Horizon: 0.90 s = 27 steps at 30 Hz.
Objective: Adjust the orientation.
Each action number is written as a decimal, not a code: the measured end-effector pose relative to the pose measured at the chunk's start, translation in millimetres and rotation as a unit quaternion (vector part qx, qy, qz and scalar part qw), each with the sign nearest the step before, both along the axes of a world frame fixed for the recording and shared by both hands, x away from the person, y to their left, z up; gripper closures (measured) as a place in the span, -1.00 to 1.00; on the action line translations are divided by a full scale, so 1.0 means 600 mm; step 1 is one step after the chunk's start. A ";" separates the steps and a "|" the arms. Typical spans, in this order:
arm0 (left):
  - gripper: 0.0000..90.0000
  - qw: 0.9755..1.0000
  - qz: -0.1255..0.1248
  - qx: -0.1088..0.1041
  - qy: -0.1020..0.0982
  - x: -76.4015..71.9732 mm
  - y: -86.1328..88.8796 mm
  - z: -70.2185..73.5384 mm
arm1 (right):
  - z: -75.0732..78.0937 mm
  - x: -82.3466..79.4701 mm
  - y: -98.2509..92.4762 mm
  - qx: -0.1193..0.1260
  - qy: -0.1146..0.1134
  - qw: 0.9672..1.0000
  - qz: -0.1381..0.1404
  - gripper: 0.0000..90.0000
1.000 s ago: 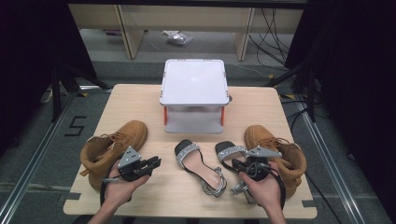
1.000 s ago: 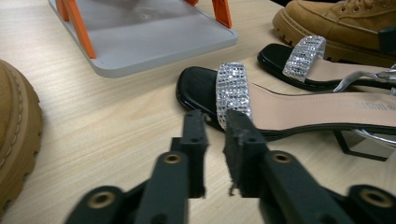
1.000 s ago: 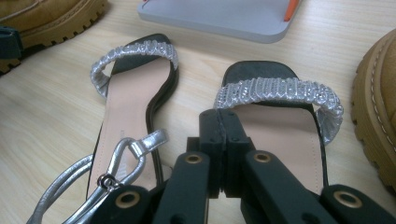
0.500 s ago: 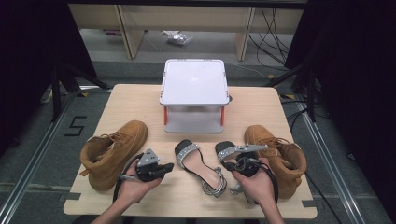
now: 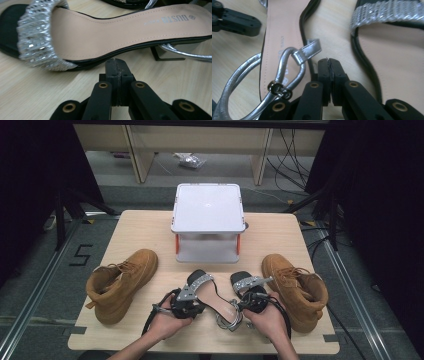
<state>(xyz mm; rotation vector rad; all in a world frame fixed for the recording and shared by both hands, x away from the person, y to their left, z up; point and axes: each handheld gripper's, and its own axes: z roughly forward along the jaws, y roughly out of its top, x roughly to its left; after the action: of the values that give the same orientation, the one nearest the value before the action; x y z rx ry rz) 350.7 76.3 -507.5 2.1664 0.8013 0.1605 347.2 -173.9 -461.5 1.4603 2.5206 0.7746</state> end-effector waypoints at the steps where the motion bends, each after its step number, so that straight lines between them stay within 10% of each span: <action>1: 0.99 1.000 0.000 0.000 0.000 0.000 0.000 0.000 | 0.000 0.000 0.000 0.000 0.000 1.000 0.000 0.98; 27: 0.99 0.999 0.025 0.003 0.020 0.016 0.007 0.001 | -0.003 -0.028 0.044 0.005 0.007 0.999 0.032 1.00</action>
<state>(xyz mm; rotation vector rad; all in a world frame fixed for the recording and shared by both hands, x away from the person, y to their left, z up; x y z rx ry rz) 360.3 80.2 -506.7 2.1623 0.8793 0.1457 330.3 -147.4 -463.6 1.3992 2.5879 0.7917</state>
